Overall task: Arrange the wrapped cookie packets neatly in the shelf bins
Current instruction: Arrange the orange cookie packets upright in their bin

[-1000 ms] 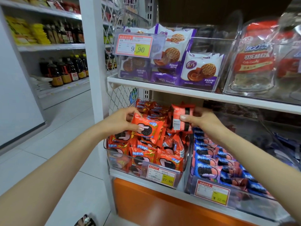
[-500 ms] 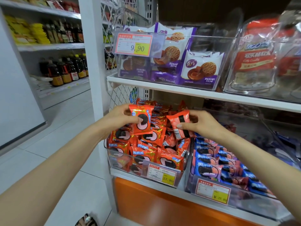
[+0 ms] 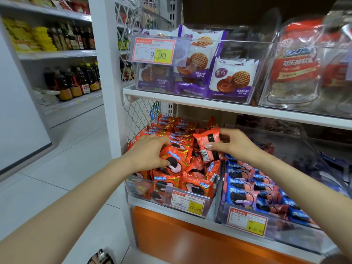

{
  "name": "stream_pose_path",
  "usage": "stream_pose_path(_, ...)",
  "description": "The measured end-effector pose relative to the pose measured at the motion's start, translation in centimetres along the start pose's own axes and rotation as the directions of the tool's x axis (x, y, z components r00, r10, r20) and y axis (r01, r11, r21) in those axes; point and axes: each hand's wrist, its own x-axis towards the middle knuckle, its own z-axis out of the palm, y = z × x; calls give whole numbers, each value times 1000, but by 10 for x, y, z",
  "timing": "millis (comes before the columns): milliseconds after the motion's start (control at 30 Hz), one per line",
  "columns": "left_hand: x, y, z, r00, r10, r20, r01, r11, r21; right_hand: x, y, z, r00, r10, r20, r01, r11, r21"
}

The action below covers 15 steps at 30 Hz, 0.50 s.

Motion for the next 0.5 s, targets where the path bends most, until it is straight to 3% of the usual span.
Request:
stream_pose_path(100, -1, -2, -4, 999, 30, 41, -30, 1000, 2, -2, 0, 0, 1000, -1, 10, 1, 1000, -4)
stream_pose_path(233, 1, -6, 2, 999, 15, 38, -8, 982, -188, -2, -1, -1, 1000, 9, 7, -9, 1000, 5)
stream_pose_path(367, 4, -5, -1, 998, 52, 46, -55, 997, 55, -3, -2, -1, 1000, 10, 21, -10, 1000, 7)
stream_pose_path(500, 5, -7, -2, 997, 55, 52, -62, 989, 134, -2, 0, -1, 1000, 13, 20, -14, 1000, 13)
